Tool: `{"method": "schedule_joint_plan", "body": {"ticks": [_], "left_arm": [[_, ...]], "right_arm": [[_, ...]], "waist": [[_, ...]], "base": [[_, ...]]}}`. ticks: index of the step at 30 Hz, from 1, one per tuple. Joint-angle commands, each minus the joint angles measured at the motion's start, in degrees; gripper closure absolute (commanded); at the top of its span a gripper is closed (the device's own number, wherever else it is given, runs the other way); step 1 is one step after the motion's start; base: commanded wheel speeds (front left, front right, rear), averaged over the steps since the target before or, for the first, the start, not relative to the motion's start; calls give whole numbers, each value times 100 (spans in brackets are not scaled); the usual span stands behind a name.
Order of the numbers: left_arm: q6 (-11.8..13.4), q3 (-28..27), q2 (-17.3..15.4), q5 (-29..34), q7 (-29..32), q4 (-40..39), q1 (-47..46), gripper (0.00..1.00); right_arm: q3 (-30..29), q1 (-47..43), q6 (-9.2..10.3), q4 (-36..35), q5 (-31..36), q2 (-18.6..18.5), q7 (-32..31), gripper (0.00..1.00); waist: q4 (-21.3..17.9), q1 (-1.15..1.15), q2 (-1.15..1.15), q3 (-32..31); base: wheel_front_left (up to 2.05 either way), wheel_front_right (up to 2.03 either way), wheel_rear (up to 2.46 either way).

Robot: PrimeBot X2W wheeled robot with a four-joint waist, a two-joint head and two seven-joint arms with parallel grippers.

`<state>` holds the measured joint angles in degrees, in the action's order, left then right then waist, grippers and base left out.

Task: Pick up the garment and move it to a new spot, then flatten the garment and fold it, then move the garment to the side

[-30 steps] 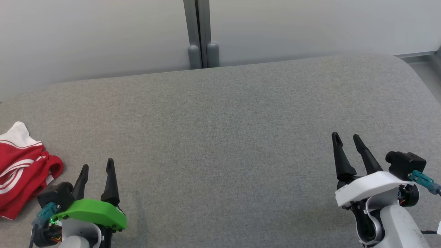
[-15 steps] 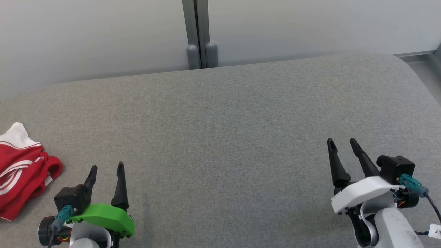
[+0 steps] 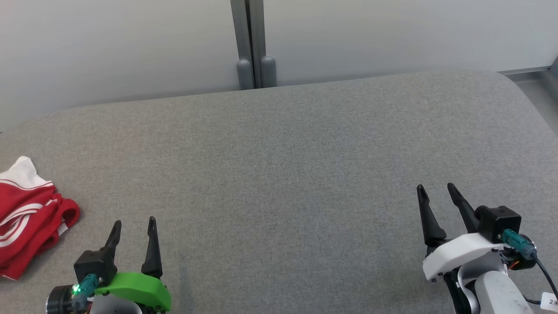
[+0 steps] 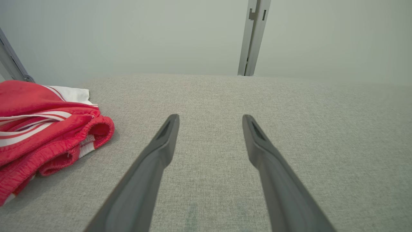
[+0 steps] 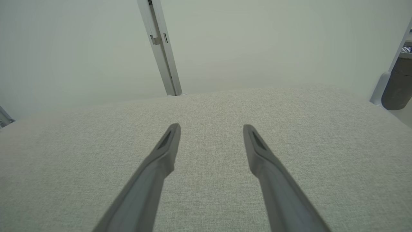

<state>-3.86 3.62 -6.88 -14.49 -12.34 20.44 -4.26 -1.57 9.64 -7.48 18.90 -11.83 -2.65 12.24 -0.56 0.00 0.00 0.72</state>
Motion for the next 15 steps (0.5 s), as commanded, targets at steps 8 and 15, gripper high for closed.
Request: {"method": "schedule_joint_plan", "body": {"ticks": [8,15], "left_arm": [[-124,-243,118,396,-131,123,106,0],[-183,-442,175,715,-204,321,78,0]], "right_arm": [[-23,-64,-2,80,420,-32,141,0],[75,-59,0,126,666,-34,214,0]], "waist": [[84,0,0,8],[559,0,0,54]], "base": [[0,0,0],[0,0,0]]}}
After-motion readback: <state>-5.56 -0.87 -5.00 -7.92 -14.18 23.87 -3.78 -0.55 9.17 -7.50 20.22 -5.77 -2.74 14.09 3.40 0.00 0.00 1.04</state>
